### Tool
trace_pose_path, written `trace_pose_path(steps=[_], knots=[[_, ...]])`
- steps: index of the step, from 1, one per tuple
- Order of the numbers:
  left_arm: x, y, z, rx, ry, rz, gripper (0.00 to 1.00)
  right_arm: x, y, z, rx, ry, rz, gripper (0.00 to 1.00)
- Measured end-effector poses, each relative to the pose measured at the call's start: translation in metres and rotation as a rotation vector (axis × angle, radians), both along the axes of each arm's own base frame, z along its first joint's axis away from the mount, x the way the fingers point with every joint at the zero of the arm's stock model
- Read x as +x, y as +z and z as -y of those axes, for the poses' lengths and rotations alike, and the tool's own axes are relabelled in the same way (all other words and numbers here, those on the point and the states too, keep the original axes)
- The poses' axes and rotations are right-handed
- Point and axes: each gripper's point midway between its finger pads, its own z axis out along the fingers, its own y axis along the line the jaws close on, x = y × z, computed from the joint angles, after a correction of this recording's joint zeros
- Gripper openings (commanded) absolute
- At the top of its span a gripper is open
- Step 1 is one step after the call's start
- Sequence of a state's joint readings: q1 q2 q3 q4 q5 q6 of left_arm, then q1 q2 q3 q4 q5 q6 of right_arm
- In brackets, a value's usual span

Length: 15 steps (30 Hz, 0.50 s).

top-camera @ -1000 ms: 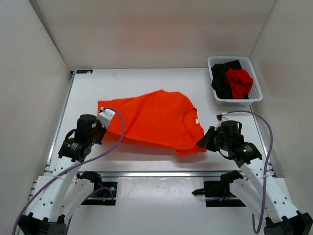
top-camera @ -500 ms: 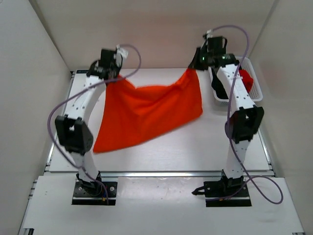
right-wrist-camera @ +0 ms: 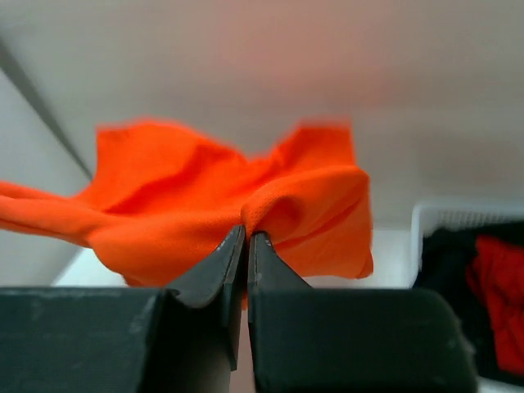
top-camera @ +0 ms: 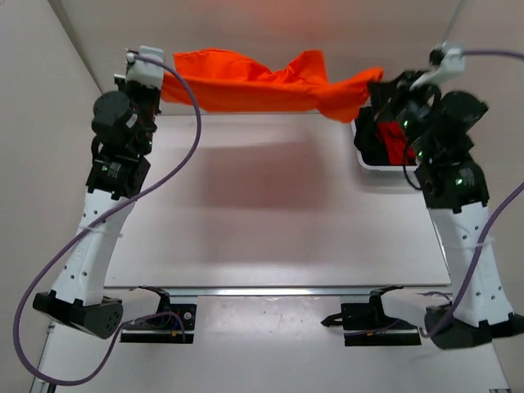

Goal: Fold and stack the t-shirts
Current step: Flatten out the tshirt

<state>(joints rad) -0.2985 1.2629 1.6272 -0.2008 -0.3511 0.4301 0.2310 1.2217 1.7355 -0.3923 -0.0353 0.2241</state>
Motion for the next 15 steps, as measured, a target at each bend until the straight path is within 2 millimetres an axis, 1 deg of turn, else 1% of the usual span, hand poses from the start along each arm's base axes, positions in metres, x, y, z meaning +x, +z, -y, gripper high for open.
trace_pose_path(steps=[1,2,3,4,5,6,7,8,9,10,11,12,13,14,15], knots=[[0.001,-0.023,0.002,0.024,-0.005,-0.036,0.00,-0.003,-0.025,-0.002,-0.002,0.008,-0.035,0.00],[0.003,-0.041,0.005,0.043,-0.009,-0.072,0.00,-0.004,-0.052,-0.004,-0.006,0.012,-0.077,0.00],[0.008,-0.079,0.014,0.083,-0.031,-0.144,0.00,0.000,-0.087,-0.007,-0.007,0.016,-0.130,0.01],[0.011,-0.112,0.021,0.119,-0.049,-0.217,0.00,0.002,-0.128,-0.008,-0.012,0.017,-0.214,0.00],[0.015,-0.163,0.033,0.173,-0.084,-0.322,0.00,0.002,-0.167,-0.010,-0.019,0.021,-0.289,0.00],[0.012,-0.213,0.038,0.222,-0.105,-0.428,0.00,0.001,-0.221,-0.014,-0.031,0.026,-0.402,0.00],[0.004,-0.255,0.041,0.266,-0.128,-0.523,0.00,-0.004,-0.262,-0.016,-0.046,0.031,-0.494,0.00],[-0.008,-0.299,0.040,0.308,-0.151,-0.626,0.00,-0.015,-0.300,-0.020,-0.059,0.041,-0.580,0.00],[-0.026,-0.339,0.035,0.349,-0.165,-0.733,0.00,-0.040,-0.350,-0.027,-0.089,0.069,-0.702,0.00],[-0.037,-0.359,0.030,0.367,-0.169,-0.789,0.00,-0.052,-0.365,-0.031,-0.100,0.086,-0.740,0.00],[-0.053,-0.381,0.023,0.392,-0.174,-0.853,0.00,-0.069,-0.384,-0.035,-0.112,0.112,-0.791,0.00],[-0.068,-0.394,0.018,0.407,-0.182,-0.892,0.00,-0.086,-0.396,-0.042,-0.114,0.144,-0.822,0.00],[-0.082,-0.399,0.012,0.414,-0.188,-0.908,0.00,-0.099,-0.400,-0.046,-0.112,0.169,-0.834,0.00],[-0.095,-0.397,0.009,0.417,-0.199,-0.902,0.00,-0.109,-0.400,-0.051,-0.101,0.193,-0.829,0.00],[-0.104,-0.390,0.009,0.414,-0.211,-0.876,0.00,-0.117,-0.396,-0.054,-0.085,0.213,-0.813,0.00]])
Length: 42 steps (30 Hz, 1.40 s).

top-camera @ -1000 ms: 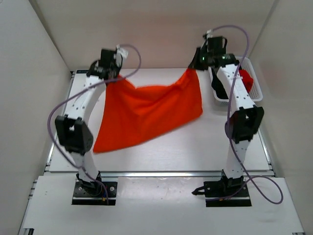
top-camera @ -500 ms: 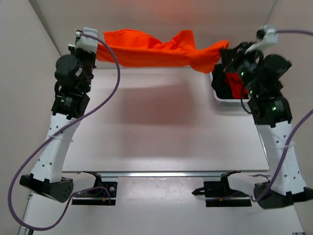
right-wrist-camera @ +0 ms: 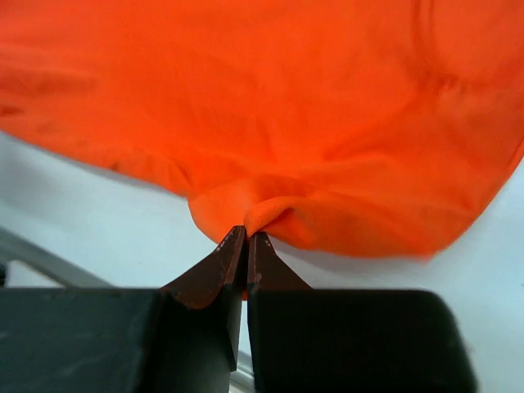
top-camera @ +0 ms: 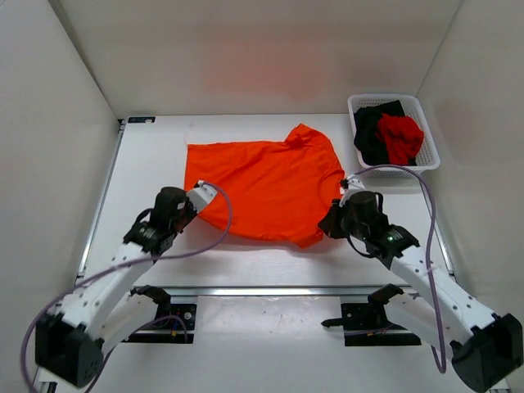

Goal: Fold and stack the t-shirts
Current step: Flatten out the tshirt, then fold the flattened tshirt in 1/3 of the way

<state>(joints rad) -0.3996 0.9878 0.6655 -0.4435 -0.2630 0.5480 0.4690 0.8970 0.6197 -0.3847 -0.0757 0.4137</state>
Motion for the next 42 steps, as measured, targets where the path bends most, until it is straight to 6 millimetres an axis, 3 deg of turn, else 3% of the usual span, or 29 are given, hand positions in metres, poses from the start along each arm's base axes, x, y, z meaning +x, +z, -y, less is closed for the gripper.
trace_pose_path(steps=[4,6,11,16,20,23,31,35,42], knots=[[-0.027,0.033,0.003,-0.057,-0.057,0.124,0.00,-0.014,0.018,0.000,0.077,-0.006,0.037,0.00],[-0.035,0.035,0.000,-0.060,-0.065,0.140,0.00,-0.018,0.021,0.005,0.094,-0.021,0.035,0.00],[-0.059,-0.002,-0.022,0.002,-0.038,0.060,0.00,-0.024,0.018,0.015,0.112,-0.045,-0.002,0.00],[-0.077,-0.029,-0.036,0.047,-0.005,-0.035,0.00,-0.020,0.002,0.004,0.107,0.004,-0.072,0.00],[-0.079,-0.039,-0.043,0.052,0.053,-0.084,0.00,0.002,-0.015,-0.006,0.066,0.037,-0.138,0.00],[-0.076,-0.047,-0.050,0.056,0.112,-0.120,0.00,0.035,-0.021,-0.004,0.039,0.020,-0.154,0.00],[-0.062,-0.045,-0.060,0.089,0.187,-0.082,0.01,0.106,-0.003,-0.008,0.017,0.031,-0.061,0.00],[-0.053,-0.056,-0.063,0.140,0.194,-0.118,0.00,0.120,-0.011,-0.011,0.005,0.047,-0.068,0.00],[-0.038,-0.077,-0.067,0.182,0.222,-0.211,0.02,0.123,-0.033,-0.008,-0.005,0.039,-0.125,0.00]])
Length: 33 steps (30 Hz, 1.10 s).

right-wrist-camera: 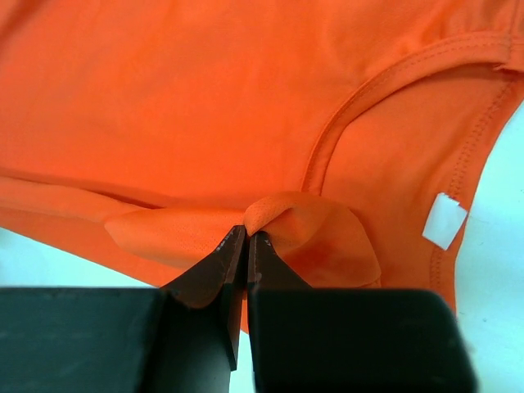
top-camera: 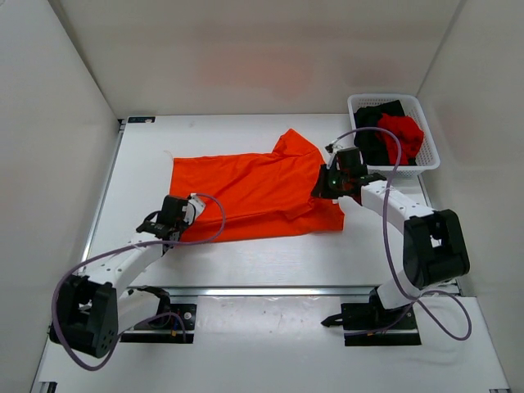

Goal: Fold and stack the t-shirts
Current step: Fold the flattened tshirt in 1/3 of the way

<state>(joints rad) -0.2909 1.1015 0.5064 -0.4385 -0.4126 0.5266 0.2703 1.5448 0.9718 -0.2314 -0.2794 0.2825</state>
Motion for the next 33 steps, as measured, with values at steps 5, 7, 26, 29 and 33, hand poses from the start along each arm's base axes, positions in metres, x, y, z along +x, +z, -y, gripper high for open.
trace_pose_path(steps=[5,7,26,29,33], knots=[[0.023,0.015,0.005,-0.015,0.007,0.063,0.04,0.013,0.000,0.003,-0.007,-0.021,0.003,0.00],[0.031,0.020,0.008,-0.018,0.006,0.089,0.05,0.016,0.000,0.006,-0.011,-0.031,0.004,0.00],[0.087,0.030,0.006,-0.019,0.061,0.132,0.64,0.047,0.005,0.028,-0.032,-0.125,0.001,0.57],[0.099,0.050,0.005,-0.060,0.105,0.181,0.65,0.055,0.016,0.041,-0.027,-0.173,0.020,0.67],[0.102,0.066,0.001,-0.172,0.170,0.177,0.62,0.043,0.030,0.065,-0.015,-0.247,0.026,0.66]])
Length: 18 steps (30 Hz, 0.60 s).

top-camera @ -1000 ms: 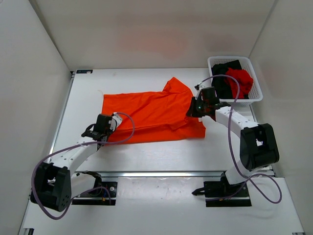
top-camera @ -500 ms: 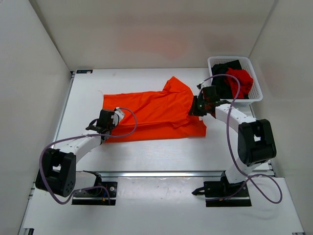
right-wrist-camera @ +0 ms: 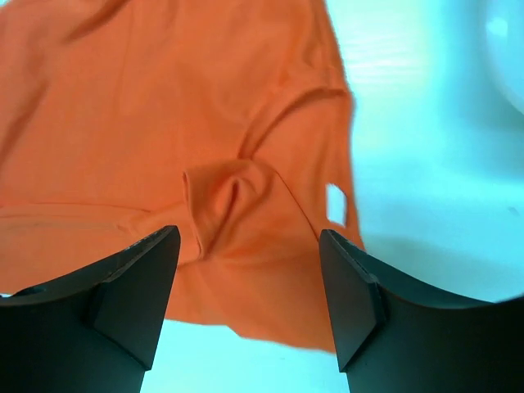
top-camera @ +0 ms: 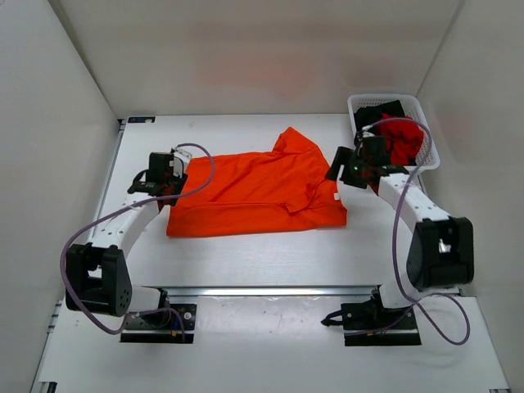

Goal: Fold and stack the t-shirts
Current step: Fold the flattened tshirt in 1/3 of the way

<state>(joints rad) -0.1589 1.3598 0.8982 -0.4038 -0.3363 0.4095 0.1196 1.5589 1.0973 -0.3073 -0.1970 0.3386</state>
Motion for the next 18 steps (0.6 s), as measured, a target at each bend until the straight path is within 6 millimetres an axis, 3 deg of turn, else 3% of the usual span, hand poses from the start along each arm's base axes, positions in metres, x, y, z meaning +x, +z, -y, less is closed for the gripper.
trace_pose_path(steps=[2,5,11,15,18], knots=[[-0.006,0.000,-0.003,-0.070,0.026,-0.026,0.61,-0.015,0.003,0.009,0.012,-0.029,0.002,0.66],[-0.027,-0.019,-0.004,-0.157,0.071,-0.121,0.60,-0.044,-0.006,0.023,0.025,-0.079,-0.029,0.66],[-0.065,-0.071,0.008,-0.291,0.151,-0.348,0.58,-0.085,-0.055,0.034,0.046,-0.143,-0.205,0.67],[-0.072,-0.090,0.008,-0.334,0.208,-0.415,0.57,-0.088,-0.069,0.031,0.062,-0.137,-0.252,0.66],[-0.073,-0.096,0.011,-0.356,0.222,-0.433,0.43,-0.090,-0.080,0.026,0.081,-0.133,-0.290,0.64]])
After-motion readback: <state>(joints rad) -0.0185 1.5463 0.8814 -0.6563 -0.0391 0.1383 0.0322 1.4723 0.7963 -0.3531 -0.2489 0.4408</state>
